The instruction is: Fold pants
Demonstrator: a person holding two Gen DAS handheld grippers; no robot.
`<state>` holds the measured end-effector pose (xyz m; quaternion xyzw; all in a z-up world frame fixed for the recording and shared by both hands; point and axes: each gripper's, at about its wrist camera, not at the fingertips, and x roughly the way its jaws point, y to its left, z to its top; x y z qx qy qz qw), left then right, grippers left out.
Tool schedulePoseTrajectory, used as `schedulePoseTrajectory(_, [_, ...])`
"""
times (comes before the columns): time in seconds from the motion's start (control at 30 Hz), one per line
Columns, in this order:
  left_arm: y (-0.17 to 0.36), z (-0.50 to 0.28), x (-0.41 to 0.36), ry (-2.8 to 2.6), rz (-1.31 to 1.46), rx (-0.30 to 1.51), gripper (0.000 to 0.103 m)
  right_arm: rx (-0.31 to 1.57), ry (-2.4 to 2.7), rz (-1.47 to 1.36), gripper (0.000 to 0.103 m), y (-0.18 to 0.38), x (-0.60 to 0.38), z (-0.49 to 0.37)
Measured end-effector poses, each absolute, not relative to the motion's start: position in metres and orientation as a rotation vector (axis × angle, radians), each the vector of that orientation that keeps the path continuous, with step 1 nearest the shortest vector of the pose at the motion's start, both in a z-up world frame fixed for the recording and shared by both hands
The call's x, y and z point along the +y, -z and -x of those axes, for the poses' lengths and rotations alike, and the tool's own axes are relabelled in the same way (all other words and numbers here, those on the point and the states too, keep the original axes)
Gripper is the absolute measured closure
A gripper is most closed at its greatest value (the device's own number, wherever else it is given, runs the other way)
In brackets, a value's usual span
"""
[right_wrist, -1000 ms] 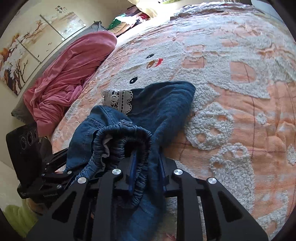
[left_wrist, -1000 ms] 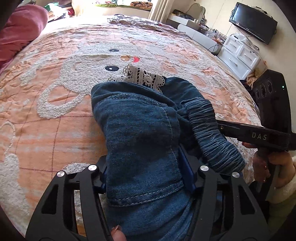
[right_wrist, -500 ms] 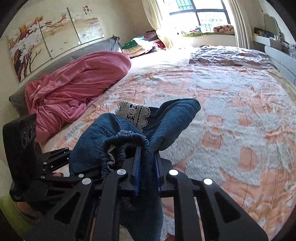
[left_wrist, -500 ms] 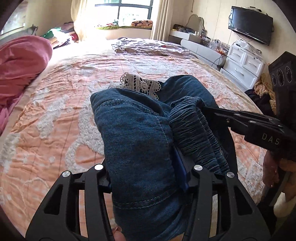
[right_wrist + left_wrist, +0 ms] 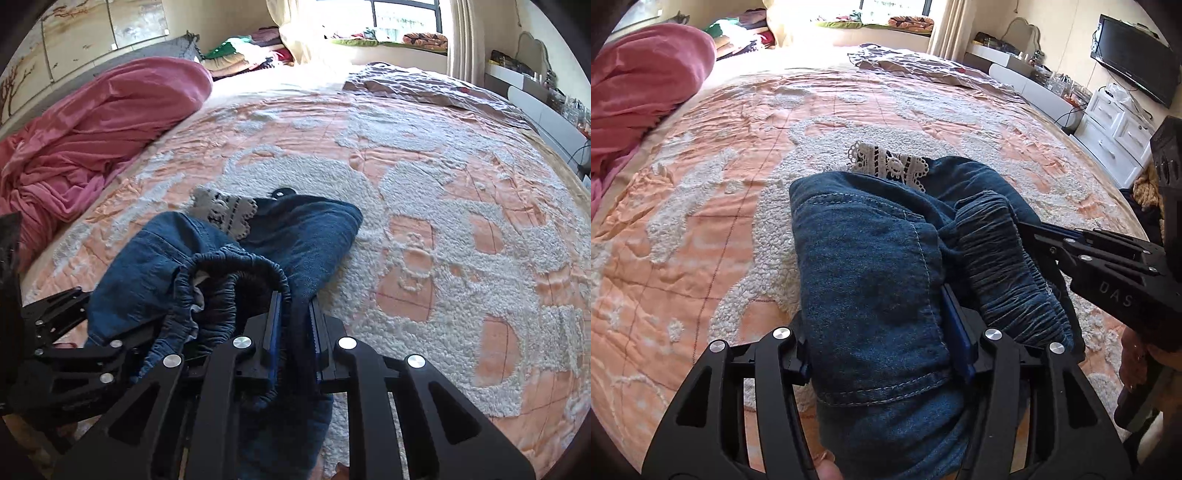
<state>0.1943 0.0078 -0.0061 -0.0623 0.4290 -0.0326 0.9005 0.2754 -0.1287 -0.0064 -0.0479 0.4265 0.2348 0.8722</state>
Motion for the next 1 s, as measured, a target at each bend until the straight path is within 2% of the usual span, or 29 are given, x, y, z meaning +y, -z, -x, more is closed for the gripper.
schedulePoseTrajectory(0.07, [0.008,-0.192,0.006,0.053,0.121,0.889,0.047,0.902,-0.465,0.097,0.074,0.011,-0.133,-0.275])
schedulePoseTrajectory(0.13, [0.011,-0.192,0.008,0.045,0.129,0.899,0.042,0.916,-0.425,0.096,0.046,0.016,-0.138,-0.276])
schedulePoseTrajectory(0.27, [0.014,-0.191,0.013,0.032,0.131,0.899,0.033,0.950,-0.391,0.048,0.036,0.025,-0.150,-0.279])
schedulePoseTrajectory(0.47, [0.012,-0.186,0.016,0.027,0.130,0.893,0.026,0.955,-0.405,0.016,0.031,0.021,-0.159,-0.271])
schedulePoseTrajectory(0.53, [0.011,-0.182,0.018,0.028,0.137,0.890,0.024,0.939,-0.403,0.031,0.026,0.016,-0.160,-0.266])
schedulePoseTrajectory(1.0, [-0.015,-0.136,0.015,0.061,0.138,0.829,0.010,0.754,-0.424,0.091,0.010,-0.030,-0.176,-0.207])
